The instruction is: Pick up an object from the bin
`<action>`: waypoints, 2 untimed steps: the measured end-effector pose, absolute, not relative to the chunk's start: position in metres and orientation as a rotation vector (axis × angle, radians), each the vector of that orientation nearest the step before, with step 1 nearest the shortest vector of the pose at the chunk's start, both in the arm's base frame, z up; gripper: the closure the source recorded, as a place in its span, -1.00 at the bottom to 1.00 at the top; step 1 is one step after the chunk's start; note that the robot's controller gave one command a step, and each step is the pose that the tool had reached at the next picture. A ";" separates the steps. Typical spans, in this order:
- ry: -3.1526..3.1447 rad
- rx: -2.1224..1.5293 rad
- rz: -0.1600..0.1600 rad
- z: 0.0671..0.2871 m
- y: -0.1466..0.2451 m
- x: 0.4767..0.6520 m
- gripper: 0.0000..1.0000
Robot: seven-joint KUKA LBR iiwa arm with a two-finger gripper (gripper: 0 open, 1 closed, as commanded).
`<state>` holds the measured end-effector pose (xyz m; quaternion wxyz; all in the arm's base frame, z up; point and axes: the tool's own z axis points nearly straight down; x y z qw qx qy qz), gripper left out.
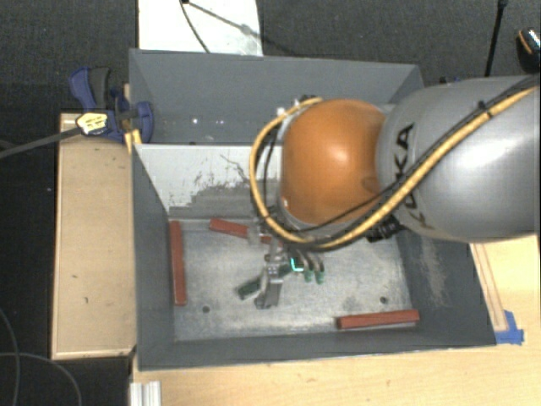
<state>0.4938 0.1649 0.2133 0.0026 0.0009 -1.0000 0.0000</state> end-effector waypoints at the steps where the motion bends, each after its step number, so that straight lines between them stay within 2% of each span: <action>1: -3.144 -0.005 -0.002 0.217 0.164 0.496 1.00; 2: -3.143 -0.010 -0.002 0.217 0.164 0.496 -1.00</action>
Offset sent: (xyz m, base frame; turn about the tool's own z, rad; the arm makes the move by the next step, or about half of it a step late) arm 0.0000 0.0000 0.0000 0.0000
